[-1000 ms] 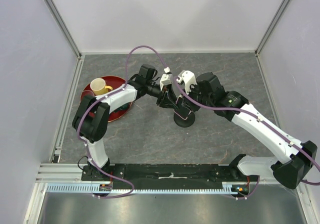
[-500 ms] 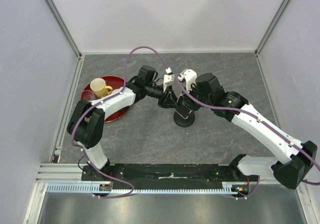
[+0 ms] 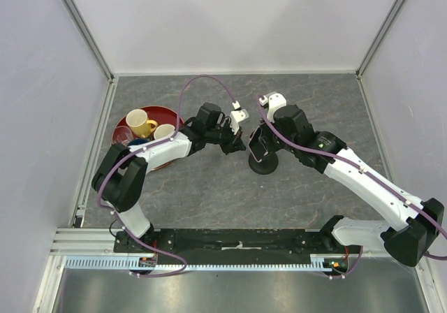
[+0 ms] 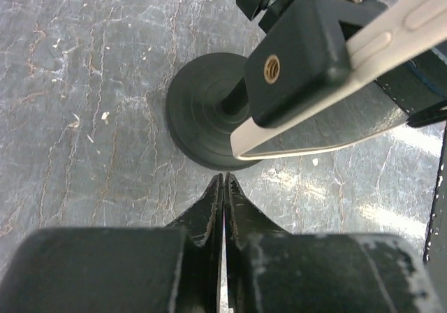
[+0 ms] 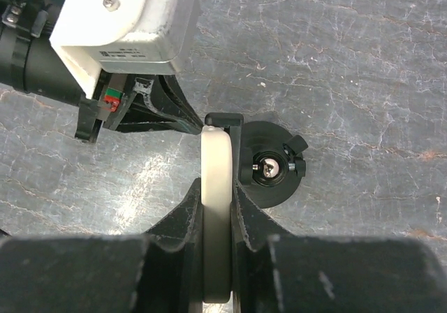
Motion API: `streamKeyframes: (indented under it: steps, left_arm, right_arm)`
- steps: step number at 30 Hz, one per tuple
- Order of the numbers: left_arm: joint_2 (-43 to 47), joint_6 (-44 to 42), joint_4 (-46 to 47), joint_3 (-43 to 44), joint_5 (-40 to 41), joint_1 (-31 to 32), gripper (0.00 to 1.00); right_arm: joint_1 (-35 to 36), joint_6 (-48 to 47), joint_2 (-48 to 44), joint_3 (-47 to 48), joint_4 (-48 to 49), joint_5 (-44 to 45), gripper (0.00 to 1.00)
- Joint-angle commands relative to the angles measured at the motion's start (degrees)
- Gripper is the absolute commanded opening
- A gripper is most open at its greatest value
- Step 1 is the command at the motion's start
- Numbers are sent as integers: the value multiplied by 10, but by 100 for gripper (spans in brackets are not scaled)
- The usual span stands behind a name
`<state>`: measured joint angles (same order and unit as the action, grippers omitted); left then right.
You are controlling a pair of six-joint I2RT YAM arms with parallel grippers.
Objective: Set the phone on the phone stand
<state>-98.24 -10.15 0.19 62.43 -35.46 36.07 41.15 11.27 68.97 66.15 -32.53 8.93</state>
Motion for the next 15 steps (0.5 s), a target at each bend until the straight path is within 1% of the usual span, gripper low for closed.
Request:
streamKeyframes:
  steps: [1,2,4,5,6,7,10,13,14,15]
  left_arm:
    - [62,23,-13,-3,22,-7,12]
    - [72,28,-34,-3,20,-8,28]
    - [111,36,-41,-13,15,-14,38]
    - [125,45,-54,-15,12,-14,46]
    - [141,50,-60,-19,9,-18,49]
    - [165,56,-69,-19,14,-21,52]
    - [205,78,-96,-17,27,-29,53]
    - [231,78,-102,-23,24,-32,53]
    - [245,80,-98,-27,22,-32,52]
    - [250,81,-91,-33,19,-33,52]
  right_arm:
    - [3,-3,-6,-4,-12,-20,0]
    - [3,-5,-9,-3,-13,-22,0]
    - [3,-9,-11,-1,-17,-22,0]
    - [3,-8,-10,0,-23,-18,0]
    - [3,-5,-10,3,-25,-17,0]
    - [3,-3,-9,6,-28,-18,0]
    - [3,9,-13,22,-44,-7,0]
    - [3,8,-22,58,-68,31,0]
    - [3,3,-23,71,-91,42,0]
    - [3,0,-24,96,-101,66,0]
